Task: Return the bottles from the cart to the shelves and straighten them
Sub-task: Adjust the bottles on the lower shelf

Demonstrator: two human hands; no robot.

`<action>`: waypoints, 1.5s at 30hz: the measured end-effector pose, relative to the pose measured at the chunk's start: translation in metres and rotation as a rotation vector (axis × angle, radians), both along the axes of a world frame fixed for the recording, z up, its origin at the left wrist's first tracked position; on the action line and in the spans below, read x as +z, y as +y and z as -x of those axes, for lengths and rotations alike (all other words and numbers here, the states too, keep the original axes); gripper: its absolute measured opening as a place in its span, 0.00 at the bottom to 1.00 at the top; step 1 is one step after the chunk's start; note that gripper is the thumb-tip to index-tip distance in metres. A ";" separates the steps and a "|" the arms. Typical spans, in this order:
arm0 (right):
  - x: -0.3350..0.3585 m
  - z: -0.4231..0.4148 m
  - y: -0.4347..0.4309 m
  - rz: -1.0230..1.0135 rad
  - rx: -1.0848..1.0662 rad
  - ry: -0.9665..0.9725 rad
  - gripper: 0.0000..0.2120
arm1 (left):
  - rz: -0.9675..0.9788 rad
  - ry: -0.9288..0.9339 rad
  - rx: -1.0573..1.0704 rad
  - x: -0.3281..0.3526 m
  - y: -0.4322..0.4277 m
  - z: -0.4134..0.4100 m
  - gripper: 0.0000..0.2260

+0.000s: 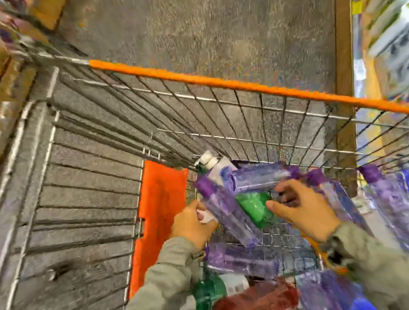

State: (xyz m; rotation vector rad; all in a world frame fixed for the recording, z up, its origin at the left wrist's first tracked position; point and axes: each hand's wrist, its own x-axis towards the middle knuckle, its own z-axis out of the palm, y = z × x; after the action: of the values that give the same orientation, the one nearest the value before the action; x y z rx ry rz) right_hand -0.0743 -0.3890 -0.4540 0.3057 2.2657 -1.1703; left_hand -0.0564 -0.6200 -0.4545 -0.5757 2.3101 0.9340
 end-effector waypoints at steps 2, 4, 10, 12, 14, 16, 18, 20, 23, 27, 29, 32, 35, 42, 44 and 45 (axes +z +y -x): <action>-0.013 0.005 -0.002 0.004 -0.014 -0.034 0.13 | 0.002 -0.051 0.023 -0.015 0.003 0.000 0.13; -0.026 0.009 -0.006 -0.001 -0.028 -0.065 0.13 | 0.004 -0.087 0.022 -0.030 0.006 0.001 0.14; -0.058 0.022 -0.012 0.044 -0.053 -0.167 0.14 | -0.039 -0.165 0.098 -0.062 0.014 0.011 0.11; -0.065 0.025 -0.012 0.063 -0.078 -0.215 0.17 | -0.042 -0.179 0.110 -0.073 0.015 0.013 0.11; -0.071 0.027 -0.012 0.068 -0.130 -0.240 0.18 | -0.025 -0.175 0.156 -0.081 0.016 0.013 0.12; -0.077 0.028 -0.012 0.060 -0.184 -0.260 0.18 | -0.023 -0.160 0.209 -0.087 0.019 0.009 0.13; -0.083 0.029 -0.016 0.066 -0.271 -0.317 0.16 | -0.051 -0.150 0.258 -0.092 0.023 0.005 0.14; -0.086 0.032 -0.021 0.160 -0.459 -0.428 0.15 | -0.070 -0.141 0.298 -0.096 0.028 0.002 0.15; -0.089 0.037 -0.026 0.306 -0.715 -0.592 0.17 | -0.097 -0.153 0.351 -0.102 0.034 -0.001 0.22; -0.095 0.038 -0.026 0.373 -0.825 -0.639 0.24 | -0.164 -0.172 0.401 -0.109 0.040 -0.005 0.22; -0.096 0.037 -0.027 0.408 -0.869 -0.648 0.29 | -0.189 -0.167 0.441 -0.112 0.044 -0.006 0.24; -0.096 0.038 -0.030 0.465 -1.011 -0.642 0.33 | -0.172 -0.134 0.478 -0.120 0.049 -0.010 0.25; -0.098 0.041 -0.033 0.587 -1.141 -0.653 0.32 | -0.175 -0.144 0.506 -0.125 0.053 -0.011 0.26; -0.099 0.049 -0.036 0.680 -1.243 -0.658 0.34 | -0.247 -0.159 0.582 -0.133 0.053 -0.011 0.26; -0.100 0.047 -0.035 0.702 -1.252 -0.669 0.35 | -0.250 -0.140 0.579 -0.136 0.052 -0.012 0.27; -0.101 0.047 -0.035 0.713 -1.253 -0.671 0.35 | -0.245 -0.130 0.576 -0.135 0.053 -0.011 0.28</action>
State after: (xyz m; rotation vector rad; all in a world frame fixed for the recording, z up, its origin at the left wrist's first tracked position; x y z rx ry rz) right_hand -0.1216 -0.4239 -0.5554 1.6314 0.8285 -1.9160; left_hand -0.0449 -0.5668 -0.5898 -1.1871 1.9000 1.3679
